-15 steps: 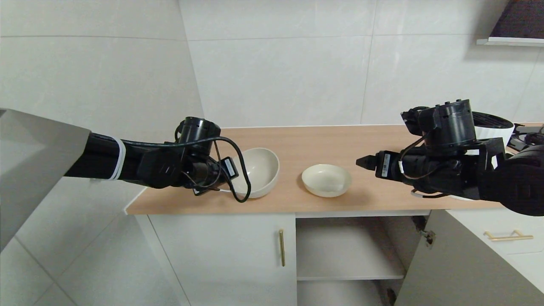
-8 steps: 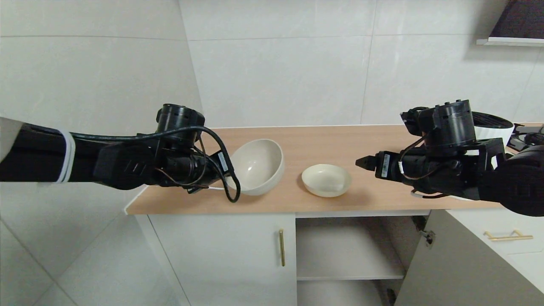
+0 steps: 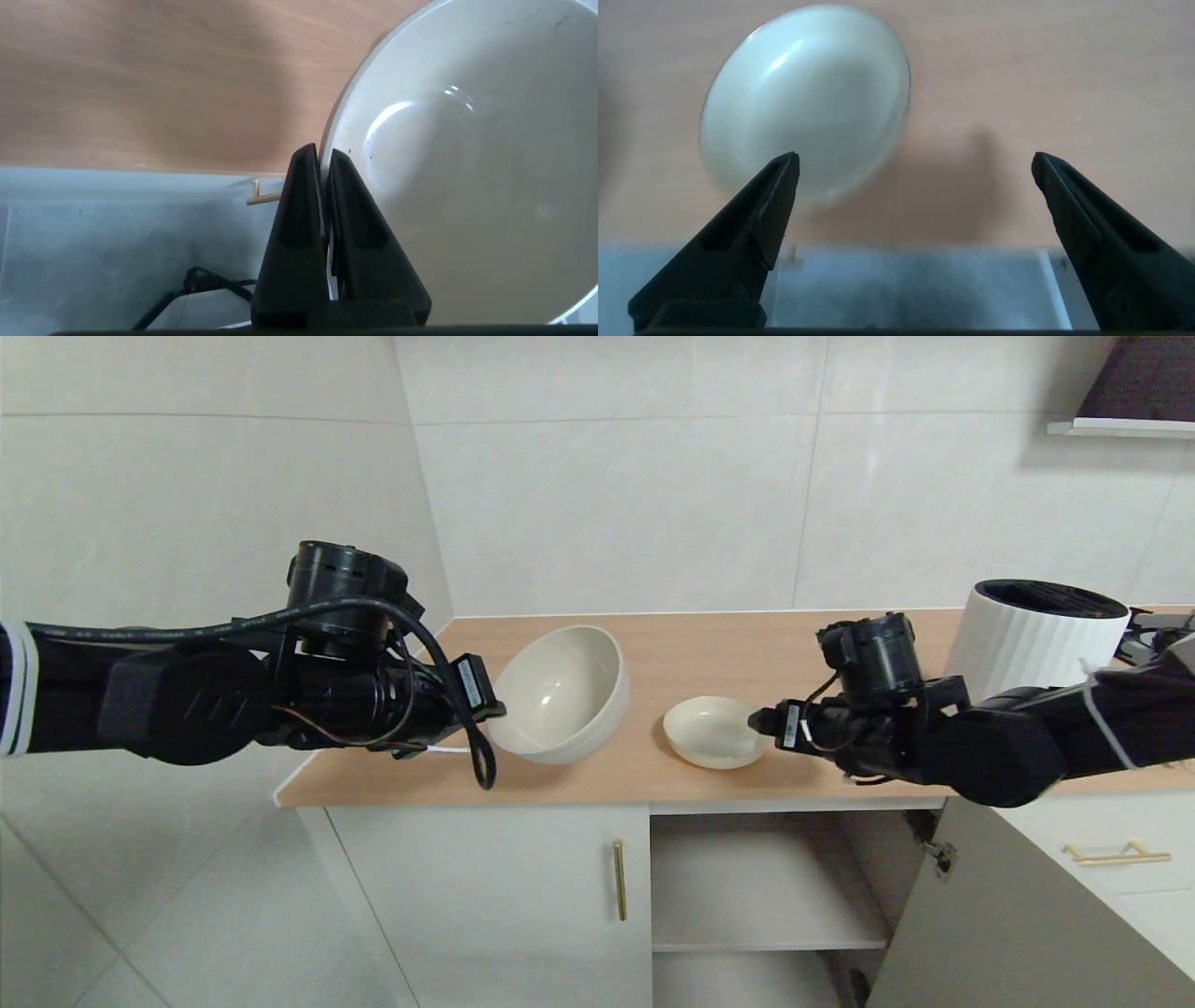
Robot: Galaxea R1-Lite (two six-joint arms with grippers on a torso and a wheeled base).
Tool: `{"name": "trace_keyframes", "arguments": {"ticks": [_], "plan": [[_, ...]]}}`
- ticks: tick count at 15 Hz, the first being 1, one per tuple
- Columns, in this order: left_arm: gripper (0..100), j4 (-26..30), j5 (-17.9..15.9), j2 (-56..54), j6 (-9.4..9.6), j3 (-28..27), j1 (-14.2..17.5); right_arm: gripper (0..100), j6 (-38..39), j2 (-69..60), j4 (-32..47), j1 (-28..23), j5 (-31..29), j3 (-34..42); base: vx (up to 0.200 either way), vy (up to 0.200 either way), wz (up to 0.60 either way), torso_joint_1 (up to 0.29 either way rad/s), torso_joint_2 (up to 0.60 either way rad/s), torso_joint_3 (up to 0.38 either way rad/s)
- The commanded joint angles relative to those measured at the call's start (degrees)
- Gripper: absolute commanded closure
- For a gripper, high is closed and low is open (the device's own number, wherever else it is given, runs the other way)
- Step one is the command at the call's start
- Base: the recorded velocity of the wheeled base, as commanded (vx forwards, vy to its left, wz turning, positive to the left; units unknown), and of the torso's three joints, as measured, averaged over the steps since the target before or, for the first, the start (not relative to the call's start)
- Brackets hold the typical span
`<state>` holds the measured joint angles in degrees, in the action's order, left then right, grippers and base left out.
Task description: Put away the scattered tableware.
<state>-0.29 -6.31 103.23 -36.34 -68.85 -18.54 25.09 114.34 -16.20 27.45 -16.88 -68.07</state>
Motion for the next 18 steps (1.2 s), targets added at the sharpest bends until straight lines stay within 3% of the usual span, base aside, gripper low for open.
{"name": "trace_keyframes", "arguments": {"ticks": [1, 12, 13, 18], "plan": [[100, -0.1, 0.0, -0.4, -0.05, 0.0, 0.0, 0, 0.4, 6.4, -2.9, -0.1, -1.0, -2.3, 0.000, 0.000, 0.00, 0.000, 0.00, 0.000], [100, -0.1, 0.1, -0.2, -0.13, -0.1, 0.0, 0, 0.4, 9.8, -6.2, -0.1, -2.3, -4.3, 0.000, 0.000, 0.00, 0.000, 0.00, 0.000], [100, -0.1, 0.1, -0.2, -0.13, -0.1, 0.0, 100, 0.4, 9.9, -6.1, -0.1, -2.3, -4.4, 0.000, 0.000, 0.00, 0.000, 0.00, 0.000], [100, -0.1, 0.1, -0.4, -0.13, -0.1, 0.0, 100, 0.6, 8.9, -6.2, -0.1, -2.3, -4.3, 0.000, 0.000, 0.00, 0.000, 0.00, 0.000]]}}
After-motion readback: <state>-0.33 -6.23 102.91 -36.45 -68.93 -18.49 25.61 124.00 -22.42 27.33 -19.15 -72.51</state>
